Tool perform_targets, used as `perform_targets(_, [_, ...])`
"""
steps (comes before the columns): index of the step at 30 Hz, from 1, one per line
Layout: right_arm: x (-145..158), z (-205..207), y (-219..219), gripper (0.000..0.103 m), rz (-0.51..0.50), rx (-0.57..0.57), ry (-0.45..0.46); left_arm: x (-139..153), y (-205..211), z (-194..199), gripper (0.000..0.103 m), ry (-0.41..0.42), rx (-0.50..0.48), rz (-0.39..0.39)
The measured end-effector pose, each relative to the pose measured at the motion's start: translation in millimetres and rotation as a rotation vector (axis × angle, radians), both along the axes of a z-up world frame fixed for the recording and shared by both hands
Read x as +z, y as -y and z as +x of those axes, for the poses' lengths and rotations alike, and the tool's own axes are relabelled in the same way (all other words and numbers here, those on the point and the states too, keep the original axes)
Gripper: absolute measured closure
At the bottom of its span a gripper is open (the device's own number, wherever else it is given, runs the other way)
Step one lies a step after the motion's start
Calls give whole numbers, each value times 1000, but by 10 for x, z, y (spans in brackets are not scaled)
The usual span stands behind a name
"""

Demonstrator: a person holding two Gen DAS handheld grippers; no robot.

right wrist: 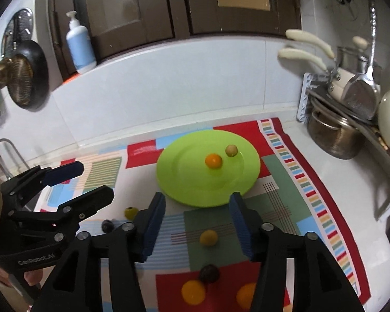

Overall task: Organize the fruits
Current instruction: 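Move both open grippers back toward the remaining fruits on the cloth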

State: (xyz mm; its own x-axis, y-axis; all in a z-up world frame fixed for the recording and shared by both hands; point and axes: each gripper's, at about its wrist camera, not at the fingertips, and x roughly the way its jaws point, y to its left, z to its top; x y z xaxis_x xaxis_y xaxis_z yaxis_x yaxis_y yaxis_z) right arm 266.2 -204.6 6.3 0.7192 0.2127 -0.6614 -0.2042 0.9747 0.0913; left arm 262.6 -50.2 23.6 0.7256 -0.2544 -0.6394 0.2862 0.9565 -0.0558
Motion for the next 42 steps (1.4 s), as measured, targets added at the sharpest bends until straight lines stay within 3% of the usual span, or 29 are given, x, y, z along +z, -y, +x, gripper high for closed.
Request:
perform_targets(7, [-11, -318, -43, 45, -6, -11, 20, -6, -33, -346, 22, 23, 4, 21])
perform_targets(20, [-295, -684, -26, 45, -4, -29, -38, -276, -43, -711, 21, 5, -11, 71])
perform_targets(42, [-952, -683, -18, 45, -33, -32, -218, -991, -6, -652, 21, -142, -70, 130])
